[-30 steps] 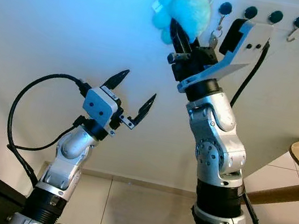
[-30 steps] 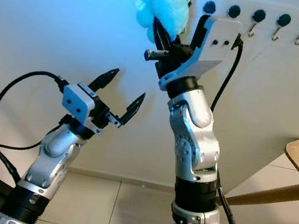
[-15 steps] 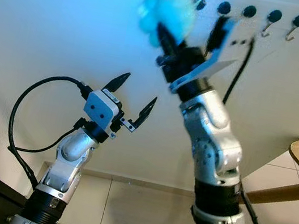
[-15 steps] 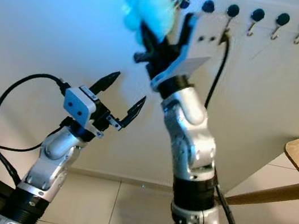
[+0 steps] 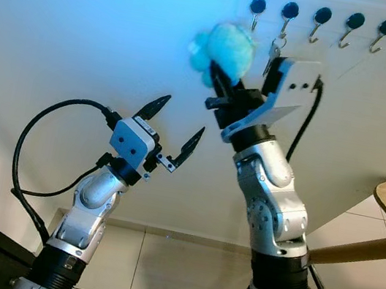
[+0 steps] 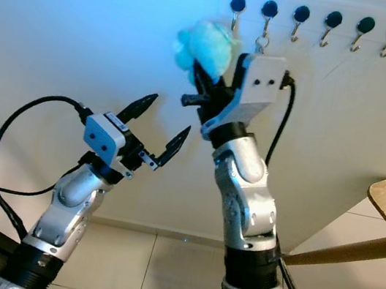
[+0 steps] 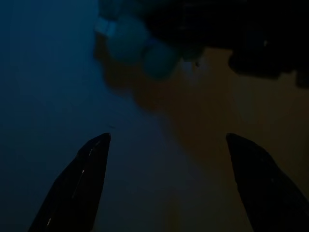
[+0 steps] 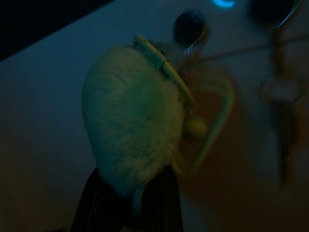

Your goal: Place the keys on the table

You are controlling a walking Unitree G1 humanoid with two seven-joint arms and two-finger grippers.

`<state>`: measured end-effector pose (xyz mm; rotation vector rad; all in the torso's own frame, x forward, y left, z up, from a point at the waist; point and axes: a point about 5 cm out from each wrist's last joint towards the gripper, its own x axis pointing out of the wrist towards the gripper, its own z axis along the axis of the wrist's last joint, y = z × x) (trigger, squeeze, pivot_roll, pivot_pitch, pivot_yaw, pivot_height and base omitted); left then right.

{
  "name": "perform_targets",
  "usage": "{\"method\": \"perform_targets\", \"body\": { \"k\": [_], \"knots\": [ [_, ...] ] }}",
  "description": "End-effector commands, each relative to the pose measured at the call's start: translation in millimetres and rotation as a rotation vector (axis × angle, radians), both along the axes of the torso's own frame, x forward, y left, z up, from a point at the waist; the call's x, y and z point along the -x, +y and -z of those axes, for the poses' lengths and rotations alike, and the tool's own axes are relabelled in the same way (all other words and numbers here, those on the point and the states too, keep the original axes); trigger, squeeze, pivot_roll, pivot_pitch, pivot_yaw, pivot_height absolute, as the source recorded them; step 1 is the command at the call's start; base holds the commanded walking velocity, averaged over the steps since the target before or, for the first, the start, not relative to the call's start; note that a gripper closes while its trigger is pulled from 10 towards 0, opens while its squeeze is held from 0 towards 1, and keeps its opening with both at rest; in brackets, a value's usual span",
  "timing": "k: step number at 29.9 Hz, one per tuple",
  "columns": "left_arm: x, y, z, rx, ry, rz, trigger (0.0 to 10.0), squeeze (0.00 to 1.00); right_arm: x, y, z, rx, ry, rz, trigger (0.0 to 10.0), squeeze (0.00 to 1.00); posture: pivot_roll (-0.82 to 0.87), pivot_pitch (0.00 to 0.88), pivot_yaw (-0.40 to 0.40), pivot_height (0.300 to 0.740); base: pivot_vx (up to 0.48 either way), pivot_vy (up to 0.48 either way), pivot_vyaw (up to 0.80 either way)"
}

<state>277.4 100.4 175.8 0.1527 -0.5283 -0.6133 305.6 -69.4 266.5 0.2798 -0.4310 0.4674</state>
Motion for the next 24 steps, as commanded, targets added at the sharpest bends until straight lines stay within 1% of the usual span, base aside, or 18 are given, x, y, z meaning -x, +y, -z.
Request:
{"method": "perform_targets", "body": {
  "k": [1,5,6,8,9,11,12,13,14,15,16,17,18,19,20,21,24],
  "knots": [
    [0.7,0.0,-0.1,-0.039,-0.014,0.009,10.0,0.0,-0.9,-1.2,-0.7,-0.005,-0.006,0.012,10.0,0.0,0.0,0.109,0.036,0.74,0.0,0.0,0.0],
    [0.8,0.1,0.0,-0.042,-0.014,0.011,10.0,0.0,-2.4,-1.2,-5.0,-0.01,-0.017,0.014,10.0,0.0,0.0,0.11,0.037,0.74,0.0,0.0,0.0],
    [1.0,0.2,0.3,-0.045,-0.014,0.012,10.0,0.0,-3.5,0.3,-10.4,-0.014,-0.033,0.008,10.0,0.0,0.0,0.11,0.036,0.74,0.0,0.0,0.0],
    [1.0,0.4,0.4,-0.046,-0.014,0.011,10.0,0.0,-3.6,2.9,-12.4,-0.009,-0.041,-0.009,10.0,0.0,0.01,0.109,0.034,0.74,0.0,0.0,0.0],
    [1.0,0.4,0.4,-0.046,-0.014,0.011,10.0,0.0,-3.6,2.9,-12.4,-0.009,-0.041,-0.009,10.0,0.0,0.01,0.109,0.034,0.74,0.0,0.0,0.0],
    [1.1,0.5,0.8,-0.047,-0.013,0.009,10.0,0.0,-2.9,10.2,-4.4,0.04,-0.013,-0.065,10.0,0.0,0.01,0.109,0.034,0.74,0.0,0.0,0.0],
    [1.1,0.5,0.8,-0.047,-0.013,0.009,10.0,0.0,-2.9,10.2,-4.4,0.04,-0.013,-0.065,10.0,0.0,0.01,0.109,0.034,0.74,0.0,0.0,0.0],
    [1.4,0.3,1.9,-0.05,-0.011,0.008,10.0,0.0,-1.9,17.0,10.6,0.124,0.029,-0.105,10.0,0.0,0.01,0.109,0.034,0.74,0.0,0.0,0.0],
    [1.4,0.3,1.9,-0.05,-0.011,0.008,10.0,0.0,-1.9,17.0,10.6,0.124,0.029,-0.105,10.0,0.0,0.01,0.109,0.034,0.74,0.0,0.0,0.0],
    [1.7,-0.2,3.3,-0.05,-0.007,0.008,10.0,0.0,-1.3,18.0,21.1,0.173,0.043,-0.1,10.0,0.0,0.01,0.109,0.029,0.74,0.0,0.0,0.0],
    [1.8,-0.1,5.8,-0.048,0.003,0.004,10.0,0.0,0.0,17.0,35.5,0.193,0.071,-0.091,10.0,0.0,0.01,0.108,0.026,0.74,0.0,0.0,0.0],
    [1.8,-0.1,5.8,-0.048,0.003,0.004,10.0,0.0,0.0,17.0,35.5,0.193,0.071,-0.091,10.0,0.0,0.01,0.108,0.026,0.74,0.0,0.0,0.0],
    [1.8,0.8,8.5,-0.042,0.014,-0.004,10.0,0.0,1.9,15.0,49.2,0.203,0.102,-0.079,10.0,0.0,0.01,0.108,0.025,0.74,0.0,0.0,0.0],
    [1.8,0.8,8.5,-0.042,0.014,-0.004,10.0,0.0,1.9,15.0,49.2,0.203,0.102,-0.079,10.0,0.0,0.01,0.108,0.025,0.74,0.0,0.0,0.0],
    [2.3,5.7,13.1,-0.008,0.046,-0.018,10.0,0.0,7.4,7.6,73.9,0.214,0.159,-0.044,10.0,0.0,0.01,0.107,0.025,0.74,0.0,0.0,0.0],
    [2.3,5.7,13.1,-0.008,0.046,-0.018,10.0,0.0,7.4,7.6,73.9,0.214,0.159,-0.044,10.0,0.0,0.01,0.107,0.025,0.74,0.0,0.0,0.0],
    [5.5,9.6,16.3,0.019,0.072,-0.001,10.0,0.0,11.9,-6.3,92.0,0.217,0.201,0.04,10.0,0.0,0.01,0.107,0.025,0.74,0.0,0.0,0.0]
  ]
}}
